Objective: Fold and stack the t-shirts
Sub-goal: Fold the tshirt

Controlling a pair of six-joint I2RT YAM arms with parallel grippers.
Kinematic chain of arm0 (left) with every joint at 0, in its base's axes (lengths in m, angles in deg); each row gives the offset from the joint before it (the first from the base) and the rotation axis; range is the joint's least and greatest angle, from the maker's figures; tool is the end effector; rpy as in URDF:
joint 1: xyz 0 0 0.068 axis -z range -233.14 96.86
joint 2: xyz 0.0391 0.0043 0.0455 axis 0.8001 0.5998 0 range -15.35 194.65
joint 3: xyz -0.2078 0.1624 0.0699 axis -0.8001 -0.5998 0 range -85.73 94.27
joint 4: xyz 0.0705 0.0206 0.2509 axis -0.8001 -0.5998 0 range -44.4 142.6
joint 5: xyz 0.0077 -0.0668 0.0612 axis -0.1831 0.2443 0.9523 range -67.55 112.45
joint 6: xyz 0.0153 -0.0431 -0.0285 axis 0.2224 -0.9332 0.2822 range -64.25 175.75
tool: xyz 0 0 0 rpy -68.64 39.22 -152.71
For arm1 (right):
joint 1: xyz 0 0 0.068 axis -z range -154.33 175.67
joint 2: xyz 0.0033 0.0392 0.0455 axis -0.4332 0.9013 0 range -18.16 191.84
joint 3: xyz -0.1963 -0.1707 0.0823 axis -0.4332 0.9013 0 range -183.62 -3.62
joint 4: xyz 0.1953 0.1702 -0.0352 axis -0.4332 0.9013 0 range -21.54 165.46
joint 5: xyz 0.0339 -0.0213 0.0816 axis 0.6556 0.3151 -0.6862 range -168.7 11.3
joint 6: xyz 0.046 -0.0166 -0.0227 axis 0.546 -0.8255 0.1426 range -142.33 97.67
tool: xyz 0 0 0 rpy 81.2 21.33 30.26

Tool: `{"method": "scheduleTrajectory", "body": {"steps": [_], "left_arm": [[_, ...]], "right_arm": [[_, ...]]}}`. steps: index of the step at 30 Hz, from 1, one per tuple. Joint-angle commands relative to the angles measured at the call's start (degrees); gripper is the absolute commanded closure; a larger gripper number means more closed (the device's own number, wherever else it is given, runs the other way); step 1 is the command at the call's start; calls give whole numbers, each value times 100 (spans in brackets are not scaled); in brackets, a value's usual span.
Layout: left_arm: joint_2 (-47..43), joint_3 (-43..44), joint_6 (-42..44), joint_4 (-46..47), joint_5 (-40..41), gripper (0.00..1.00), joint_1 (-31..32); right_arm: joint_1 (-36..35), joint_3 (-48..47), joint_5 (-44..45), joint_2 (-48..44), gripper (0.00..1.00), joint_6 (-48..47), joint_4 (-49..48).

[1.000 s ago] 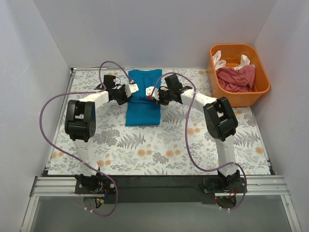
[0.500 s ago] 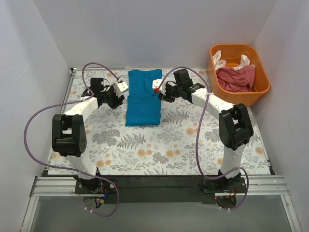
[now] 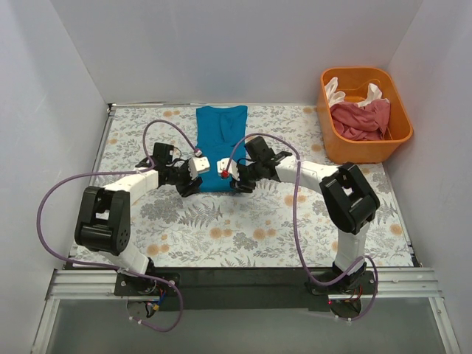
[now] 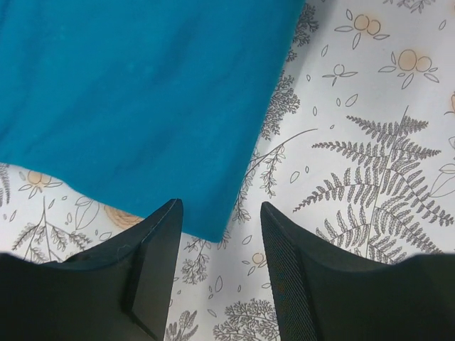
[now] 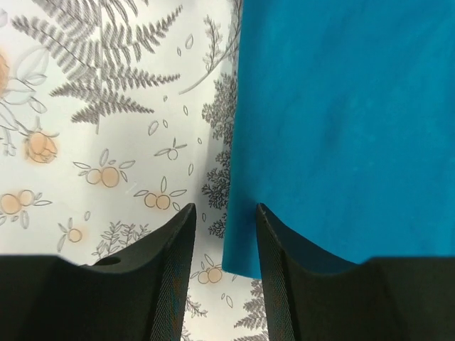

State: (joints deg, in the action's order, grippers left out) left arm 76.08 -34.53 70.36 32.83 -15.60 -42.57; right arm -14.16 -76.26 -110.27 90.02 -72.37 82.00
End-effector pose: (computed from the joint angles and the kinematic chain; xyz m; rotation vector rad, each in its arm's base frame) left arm 0.2942 -0.0774 0.1767 0.7640 2.3696 -0.8308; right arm 0.2989 0.2736 0.1919 -1.8172 1.4739 0.5779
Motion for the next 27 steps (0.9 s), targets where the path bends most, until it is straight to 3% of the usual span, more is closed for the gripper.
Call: {"method": "scheduleTrajectory", "body": {"steps": [1, 8, 12, 15, 16, 17, 27], "left_arm": [[136, -154, 199, 280, 112, 53, 86], [217, -496, 595, 351, 359, 55, 121], [138, -655, 701, 307, 377, 63, 147], [85, -699, 710, 281, 376, 80, 174], [76, -682, 692, 255, 376, 86, 174], [67, -612, 649, 263, 385, 99, 174], [-196, 714, 103, -325, 60, 100, -72]], "right_arm": [[28, 109, 239, 185, 54, -32, -325], [-7, 531, 564, 282, 60, -304, -396], [-51, 602, 828, 344, 66, -243, -536], [-51, 593, 977, 370, 81, -173, -581], [-51, 593, 1004, 362, 91, -155, -572], [-51, 593, 1082, 318, 97, -129, -581], [283, -162, 802, -420, 99, 179, -177]]}}
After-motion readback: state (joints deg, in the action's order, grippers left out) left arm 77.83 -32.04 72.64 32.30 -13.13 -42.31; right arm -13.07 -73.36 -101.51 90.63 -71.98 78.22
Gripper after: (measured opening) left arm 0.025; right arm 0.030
